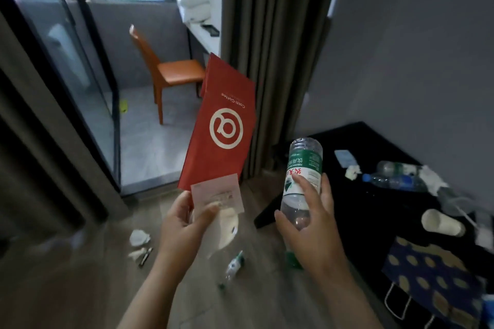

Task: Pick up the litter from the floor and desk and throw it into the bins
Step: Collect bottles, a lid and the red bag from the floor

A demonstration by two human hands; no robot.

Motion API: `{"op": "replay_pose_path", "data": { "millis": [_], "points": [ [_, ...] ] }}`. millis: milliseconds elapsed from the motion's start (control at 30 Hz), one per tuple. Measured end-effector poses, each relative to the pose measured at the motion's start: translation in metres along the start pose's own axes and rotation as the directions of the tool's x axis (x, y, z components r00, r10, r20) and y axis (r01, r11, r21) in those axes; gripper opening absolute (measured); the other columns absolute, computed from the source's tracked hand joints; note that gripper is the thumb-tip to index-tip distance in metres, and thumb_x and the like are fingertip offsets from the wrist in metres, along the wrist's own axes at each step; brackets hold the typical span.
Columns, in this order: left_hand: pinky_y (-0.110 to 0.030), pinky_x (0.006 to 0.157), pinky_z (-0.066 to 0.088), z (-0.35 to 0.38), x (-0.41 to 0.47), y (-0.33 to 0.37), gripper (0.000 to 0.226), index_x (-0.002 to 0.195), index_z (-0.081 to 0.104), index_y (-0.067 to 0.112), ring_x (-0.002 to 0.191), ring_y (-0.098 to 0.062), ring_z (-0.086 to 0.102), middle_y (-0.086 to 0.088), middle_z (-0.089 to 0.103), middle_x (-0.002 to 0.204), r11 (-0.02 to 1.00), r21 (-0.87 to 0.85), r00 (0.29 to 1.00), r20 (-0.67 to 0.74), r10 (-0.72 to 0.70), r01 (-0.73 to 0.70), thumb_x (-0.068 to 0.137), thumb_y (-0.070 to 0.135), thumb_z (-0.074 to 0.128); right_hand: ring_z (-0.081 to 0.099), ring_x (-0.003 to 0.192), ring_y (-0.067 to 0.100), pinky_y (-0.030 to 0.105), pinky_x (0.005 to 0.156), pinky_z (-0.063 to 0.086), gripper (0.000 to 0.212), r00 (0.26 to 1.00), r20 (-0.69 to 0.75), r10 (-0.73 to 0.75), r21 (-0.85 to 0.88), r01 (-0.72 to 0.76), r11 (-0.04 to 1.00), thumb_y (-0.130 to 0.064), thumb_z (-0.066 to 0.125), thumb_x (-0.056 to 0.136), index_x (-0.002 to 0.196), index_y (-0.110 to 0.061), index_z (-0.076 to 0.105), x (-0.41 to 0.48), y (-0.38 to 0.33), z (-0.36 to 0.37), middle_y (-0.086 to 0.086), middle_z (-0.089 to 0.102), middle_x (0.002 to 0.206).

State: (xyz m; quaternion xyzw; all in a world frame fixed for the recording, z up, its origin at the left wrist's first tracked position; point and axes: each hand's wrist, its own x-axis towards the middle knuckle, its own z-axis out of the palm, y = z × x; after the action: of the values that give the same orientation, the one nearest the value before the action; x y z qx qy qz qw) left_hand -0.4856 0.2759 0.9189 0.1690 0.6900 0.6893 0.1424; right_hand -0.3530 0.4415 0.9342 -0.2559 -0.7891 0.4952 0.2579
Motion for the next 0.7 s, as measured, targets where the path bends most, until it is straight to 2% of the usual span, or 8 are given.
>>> {"op": "replay_pose_path", "data": {
  "millis": [100,167,267,367,433,500,567,700],
  "points": [
    [-0.019,0.064,0.055,-0.005,0.006,0.036,0.028,0.102,0.064,0.024,0.087,-0.010,0.070,0.008,0.073,0.097,0.997,-0.013,0.990,0.122,0.077,-0.076,0.077,0.024,0.077,0.043,0.112,-0.023,0.002,0.076,0.045,0.066,0.991,-0.127,-0.052,0.045,0.059,0.997,-0.011,0.073,0.081,0.131,-0.047,0.048,-0.016,-0.034,-0.012,-0.025,0.004,0.155],
    [-0.014,0.064,0.054,-0.008,0.007,0.053,0.025,0.102,0.062,0.027,0.087,-0.003,0.068,0.015,0.072,0.096,0.989,0.000,0.967,0.209,0.147,-0.150,0.081,0.015,0.070,0.044,0.116,-0.017,0.007,0.080,0.049,0.064,0.973,-0.217,-0.085,0.042,0.096,0.994,-0.012,0.072,0.082,0.131,-0.046,0.048,-0.028,-0.052,-0.016,-0.024,0.008,0.153],
    [-0.019,0.068,0.055,-0.010,0.003,0.069,0.025,0.102,0.063,0.027,0.089,-0.003,0.068,0.014,0.072,0.098,0.976,0.017,0.930,0.306,0.202,-0.218,0.083,0.014,0.070,0.042,0.125,-0.006,0.015,0.090,0.049,0.064,0.940,-0.333,-0.078,-0.006,0.081,0.997,-0.018,0.072,0.082,0.129,-0.054,0.046,-0.051,-0.074,-0.019,-0.029,0.009,0.152],
    [-0.021,0.068,0.054,-0.003,-0.007,0.077,0.020,0.098,0.064,0.024,0.086,-0.007,0.068,0.008,0.072,0.095,0.963,-0.023,0.876,0.410,0.254,-0.268,0.082,0.016,0.073,0.039,0.123,-0.012,0.006,0.087,0.044,0.064,0.891,-0.450,-0.070,-0.092,0.031,0.995,-0.022,0.072,0.082,0.127,-0.058,0.044,-0.083,-0.087,-0.027,-0.031,0.008,0.149],
    [-0.015,0.064,0.051,0.008,-0.019,0.083,0.018,0.094,0.064,0.023,0.081,-0.006,0.067,0.008,0.071,0.091,0.959,-0.058,0.834,0.480,0.272,-0.279,0.080,0.016,0.073,0.038,0.126,-0.008,0.013,0.094,0.043,0.063,0.858,-0.512,-0.046,-0.156,-0.040,0.987,-0.027,0.071,0.082,0.128,-0.060,0.041,-0.111,-0.091,-0.037,-0.030,0.004,0.152],
    [-0.010,0.062,0.048,0.024,-0.035,0.091,0.021,0.092,0.064,0.025,0.079,-0.002,0.066,0.011,0.071,0.090,0.953,-0.089,0.775,0.563,0.287,-0.289,0.081,0.010,0.073,0.034,0.134,-0.001,0.027,0.102,0.043,0.063,0.814,-0.580,-0.022,-0.175,-0.098,0.980,-0.030,0.070,0.083,0.128,-0.061,0.040,-0.140,-0.095,-0.050,-0.030,0.001,0.153],
    [-0.011,0.064,0.049,0.044,-0.056,0.099,0.022,0.092,0.064,0.032,0.081,0.000,0.066,0.014,0.070,0.090,0.942,-0.117,0.693,0.650,0.312,-0.314,0.080,0.016,0.073,0.028,0.134,-0.008,0.027,0.103,0.042,0.062,0.749,-0.662,-0.016,-0.193,-0.150,0.970,-0.032,0.070,0.083,0.128,-0.062,0.039,-0.171,-0.102,-0.066,-0.031,0.000,0.153],
    [-0.017,0.068,0.053,0.087,-0.113,0.113,0.028,0.100,0.063,0.035,0.088,0.001,0.066,0.017,0.070,0.095,0.941,-0.180,0.537,0.784,0.313,-0.286,0.084,0.014,0.071,0.044,0.128,0.007,0.033,0.100,0.048,0.060,0.610,-0.792,-0.041,-0.219,-0.221,0.950,-0.032,0.070,0.083,0.131,-0.054,0.042,-0.241,-0.117,-0.100,-0.033,0.012,0.148]
  ]
}}
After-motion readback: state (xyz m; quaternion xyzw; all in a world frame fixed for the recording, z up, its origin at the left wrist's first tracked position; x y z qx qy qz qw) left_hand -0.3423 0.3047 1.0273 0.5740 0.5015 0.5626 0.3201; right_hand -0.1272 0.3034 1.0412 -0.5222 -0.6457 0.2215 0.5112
